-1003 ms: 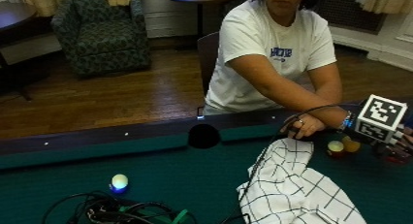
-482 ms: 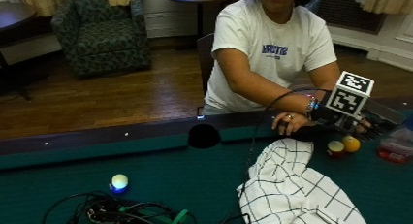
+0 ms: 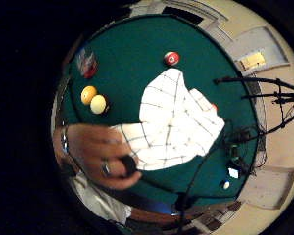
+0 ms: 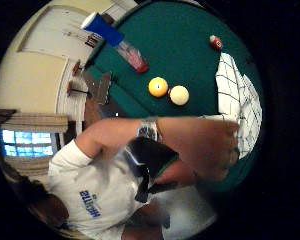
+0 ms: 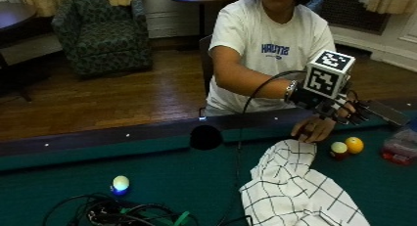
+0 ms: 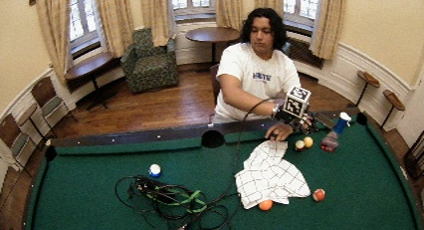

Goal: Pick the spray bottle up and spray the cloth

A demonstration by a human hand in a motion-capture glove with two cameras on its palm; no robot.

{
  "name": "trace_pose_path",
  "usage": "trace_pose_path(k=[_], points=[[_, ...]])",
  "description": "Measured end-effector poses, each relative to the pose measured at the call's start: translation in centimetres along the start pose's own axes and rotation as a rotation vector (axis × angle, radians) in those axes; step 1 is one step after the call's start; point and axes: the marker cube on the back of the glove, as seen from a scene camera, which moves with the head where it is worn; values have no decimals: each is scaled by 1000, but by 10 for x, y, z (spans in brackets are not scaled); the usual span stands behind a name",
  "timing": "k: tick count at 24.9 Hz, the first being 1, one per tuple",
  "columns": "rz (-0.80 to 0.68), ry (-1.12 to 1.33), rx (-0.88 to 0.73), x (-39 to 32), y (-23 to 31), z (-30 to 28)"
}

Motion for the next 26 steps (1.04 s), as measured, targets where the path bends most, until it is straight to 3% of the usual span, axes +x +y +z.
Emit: trace_pose_path(k=[16, 26], points=[[64, 15, -36, 54, 91, -31], [56, -15, -20, 76, 107, -36]])
